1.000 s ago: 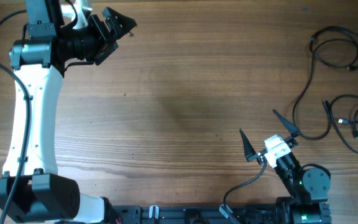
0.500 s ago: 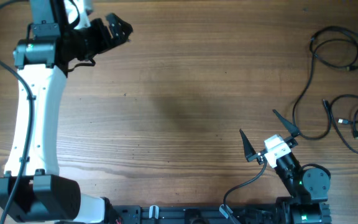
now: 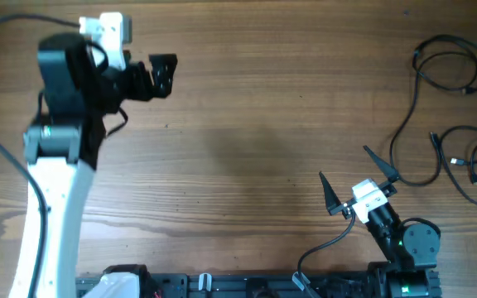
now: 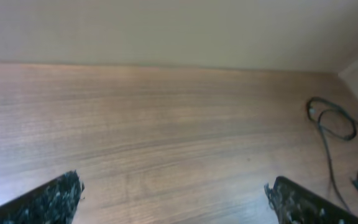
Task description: Untangle cables
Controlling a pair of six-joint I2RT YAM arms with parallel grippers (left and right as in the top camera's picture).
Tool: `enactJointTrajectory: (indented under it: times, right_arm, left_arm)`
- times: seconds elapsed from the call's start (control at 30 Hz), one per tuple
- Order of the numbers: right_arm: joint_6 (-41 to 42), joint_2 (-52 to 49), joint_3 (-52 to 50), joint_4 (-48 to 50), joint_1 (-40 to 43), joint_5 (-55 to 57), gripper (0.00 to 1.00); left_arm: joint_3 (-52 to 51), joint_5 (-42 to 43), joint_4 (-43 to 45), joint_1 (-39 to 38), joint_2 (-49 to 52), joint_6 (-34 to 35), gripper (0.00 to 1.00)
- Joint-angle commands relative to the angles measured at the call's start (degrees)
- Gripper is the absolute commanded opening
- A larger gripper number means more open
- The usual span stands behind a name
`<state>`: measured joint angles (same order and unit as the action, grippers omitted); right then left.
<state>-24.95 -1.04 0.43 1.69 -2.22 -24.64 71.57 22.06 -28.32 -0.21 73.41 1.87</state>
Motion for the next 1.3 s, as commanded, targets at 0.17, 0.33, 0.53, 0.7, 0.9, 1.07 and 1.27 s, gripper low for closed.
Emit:
enactJointTrajectory:
  times: [0.17, 0.33, 0.53, 0.7, 0.9, 1.07, 1.27]
  right_arm:
    - [0.7, 0.8, -0.1, 0.1, -0.2, -1.1, 1.0]
    - [0.8, 0.8, -0.1, 0.1, -0.2, -1.1, 1.0]
    - [0.7, 0.8, -0.1, 0.1, -0.2, -1.1, 1.0]
    - [0.7, 0.8, -0.1, 0.1, -0.2, -1.1, 1.0]
    - [0.7, 0.8, -0.1, 0.2, -0.2, -1.1, 1.0]
    - [0.7, 0.8, -0.1, 0.2, -0.2, -1.1, 1.0]
    - [0.7, 0.8, -0.1, 0.1, -0.2, -1.1, 1.0]
  left_arm:
    - [-24.0, -4.7, 17.5, 0.1, -17.7, -1.5, 1.0]
    - [-34.3, -6.3, 22.3, 0.1, -27.0, -1.5, 1.0]
    - [-45.5, -7.0, 27.9, 0.1, -37.4, -1.4, 1.0]
    - [-53.7, -7.3, 33.2, 0.1, -43.7, -1.5, 1.0]
    - [-59.5, -9.1, 35.2, 0.1, -50.0, -1.4, 1.0]
    - [-62.5, -10.4, 35.2, 0.1, -56.3, -1.5, 1.0]
    - [-65.5, -11.6, 35.0, 0.1, -61.5, -1.4, 1.0]
